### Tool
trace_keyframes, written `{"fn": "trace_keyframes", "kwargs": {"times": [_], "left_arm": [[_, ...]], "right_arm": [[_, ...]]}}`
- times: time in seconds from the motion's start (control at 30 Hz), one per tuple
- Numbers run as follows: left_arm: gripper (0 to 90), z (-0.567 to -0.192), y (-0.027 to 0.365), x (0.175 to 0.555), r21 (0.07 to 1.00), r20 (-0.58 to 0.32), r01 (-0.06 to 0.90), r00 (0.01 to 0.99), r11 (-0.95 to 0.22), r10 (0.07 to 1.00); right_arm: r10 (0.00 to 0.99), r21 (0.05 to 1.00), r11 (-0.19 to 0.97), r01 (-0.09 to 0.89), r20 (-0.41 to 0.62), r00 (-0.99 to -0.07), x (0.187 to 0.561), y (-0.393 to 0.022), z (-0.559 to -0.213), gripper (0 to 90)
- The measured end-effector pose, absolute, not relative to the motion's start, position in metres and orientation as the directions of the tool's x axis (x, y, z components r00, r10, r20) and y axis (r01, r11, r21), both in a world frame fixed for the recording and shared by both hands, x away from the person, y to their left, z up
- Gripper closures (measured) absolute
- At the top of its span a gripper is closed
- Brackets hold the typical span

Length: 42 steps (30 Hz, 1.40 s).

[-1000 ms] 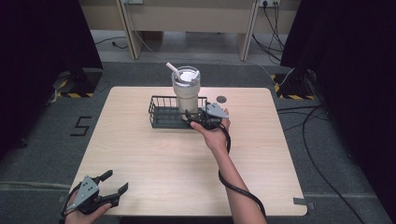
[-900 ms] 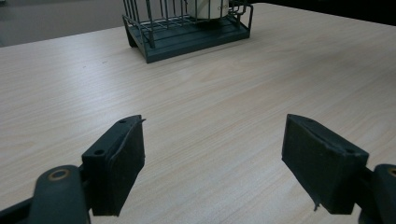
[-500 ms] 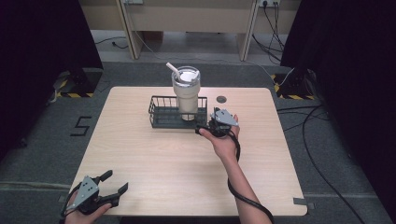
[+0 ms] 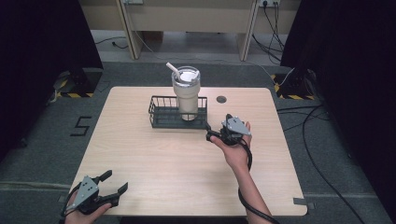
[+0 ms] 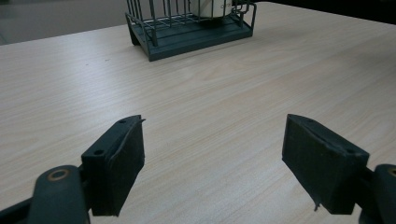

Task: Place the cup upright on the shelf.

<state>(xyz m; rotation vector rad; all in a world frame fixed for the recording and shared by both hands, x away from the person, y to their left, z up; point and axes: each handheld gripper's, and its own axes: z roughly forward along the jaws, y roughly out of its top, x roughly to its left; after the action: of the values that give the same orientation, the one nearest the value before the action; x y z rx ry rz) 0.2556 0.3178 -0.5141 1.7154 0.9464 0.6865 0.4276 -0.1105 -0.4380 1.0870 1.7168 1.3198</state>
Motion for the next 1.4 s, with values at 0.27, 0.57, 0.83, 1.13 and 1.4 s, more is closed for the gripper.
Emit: {"fn": "trace_keyframes", "kwargs": {"times": [0.27, 0.57, 0.83, 1.13, 1.4], "left_arm": [[20.5, -0.514, 0.318, 0.256, 0.947, 0.004, 0.272, 0.526, -0.173, 0.85], [20.5, -0.514, 0.318, 0.255, 0.947, 0.005, 0.271, 0.525, -0.173, 0.851], [20.5, -0.514, 0.318, 0.256, 0.947, 0.005, 0.272, 0.525, -0.174, 0.851], [20.5, -0.515, 0.318, 0.256, 0.947, 0.003, 0.274, 0.522, -0.171, 0.853], [20.5, -0.515, 0.318, 0.256, 0.947, 0.004, 0.273, 0.521, -0.171, 0.853]], "right_arm": [[0.925, 0.969, 0.124, 0.214, -0.035, -0.378, 0.417, -0.129, -0.443, 13.7], [0.932, 0.965, 0.13, 0.229, -0.041, -0.359, 0.407, -0.143, -0.451, 14.1], [0.939, 0.964, 0.13, 0.232, -0.045, -0.34, 0.392, -0.16, -0.456, 14.2], [0.947, 0.964, 0.129, 0.233, -0.05, -0.319, 0.378, -0.177, -0.457, 14.2], [0.957, 0.962, 0.131, 0.241, -0.06, -0.284, 0.366, -0.198, -0.46, 14.2]]}}
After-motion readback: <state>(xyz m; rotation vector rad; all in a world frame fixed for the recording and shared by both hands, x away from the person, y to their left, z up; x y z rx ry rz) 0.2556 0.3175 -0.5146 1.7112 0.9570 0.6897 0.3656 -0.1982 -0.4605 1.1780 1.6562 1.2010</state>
